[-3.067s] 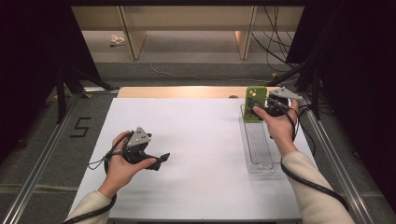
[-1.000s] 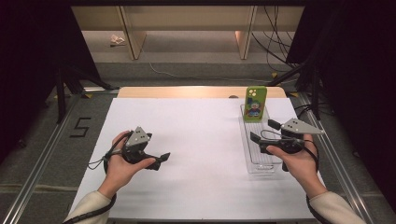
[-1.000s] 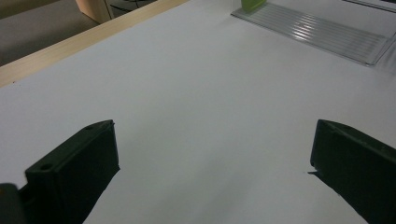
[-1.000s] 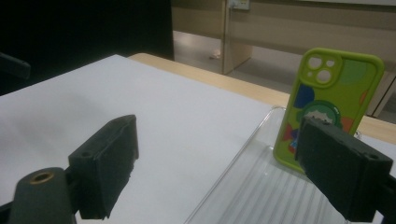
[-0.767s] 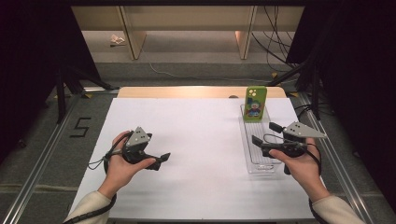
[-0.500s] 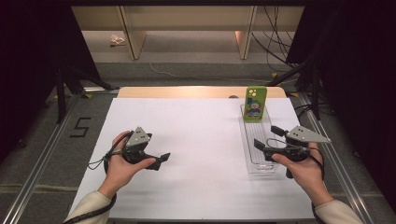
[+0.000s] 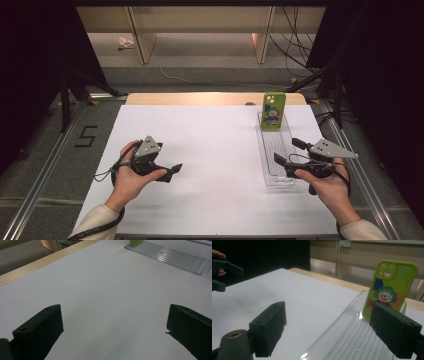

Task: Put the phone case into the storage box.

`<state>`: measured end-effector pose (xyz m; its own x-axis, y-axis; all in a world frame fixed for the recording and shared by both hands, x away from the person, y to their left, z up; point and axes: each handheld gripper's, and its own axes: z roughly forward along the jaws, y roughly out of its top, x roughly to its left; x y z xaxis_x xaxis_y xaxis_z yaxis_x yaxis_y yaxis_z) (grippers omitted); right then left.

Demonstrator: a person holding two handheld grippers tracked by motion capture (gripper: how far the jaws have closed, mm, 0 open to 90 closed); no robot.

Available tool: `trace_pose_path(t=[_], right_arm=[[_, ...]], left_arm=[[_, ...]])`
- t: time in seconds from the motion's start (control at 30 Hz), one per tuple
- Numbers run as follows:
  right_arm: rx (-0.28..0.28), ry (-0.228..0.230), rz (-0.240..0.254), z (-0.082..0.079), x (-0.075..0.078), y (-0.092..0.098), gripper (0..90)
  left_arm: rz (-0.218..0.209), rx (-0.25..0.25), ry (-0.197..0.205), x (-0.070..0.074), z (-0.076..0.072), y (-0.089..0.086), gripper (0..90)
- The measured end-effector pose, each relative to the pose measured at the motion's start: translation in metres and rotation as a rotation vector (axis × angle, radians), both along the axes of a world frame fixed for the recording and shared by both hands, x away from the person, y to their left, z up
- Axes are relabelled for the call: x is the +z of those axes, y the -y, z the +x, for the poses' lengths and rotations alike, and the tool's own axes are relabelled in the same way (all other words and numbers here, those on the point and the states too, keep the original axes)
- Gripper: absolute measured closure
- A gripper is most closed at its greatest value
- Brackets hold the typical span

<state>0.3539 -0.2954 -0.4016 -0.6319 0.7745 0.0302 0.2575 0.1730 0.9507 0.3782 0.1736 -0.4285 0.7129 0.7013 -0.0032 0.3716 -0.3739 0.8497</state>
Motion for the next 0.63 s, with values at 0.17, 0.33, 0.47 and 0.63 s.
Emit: trace_pose_path(t=[0.17,0.33,0.47,0.63], right_arm=[[0.007,0.008,0.024,0.0002,0.0006,0.0001,15.4],[0.036,0.001,0.042,0.0003,0.0005,0.0001,16.5],[0.044,0.002,0.045,-0.0005,0.0014,-0.0002,16.9],[0.007,0.012,0.029,-0.0005,0.0010,-0.0008,15.4]], left_arm=[[0.000,0.000,-0.001,-0.0001,0.0001,0.0001,0.3],[-0.002,0.001,0.001,0.0002,0.0002,-0.0001,0.3],[0.000,0.001,-0.001,0.0002,0.0005,-0.0002,0.3],[0.000,0.002,-0.001,0.0001,0.0009,-0.0001,0.3]])
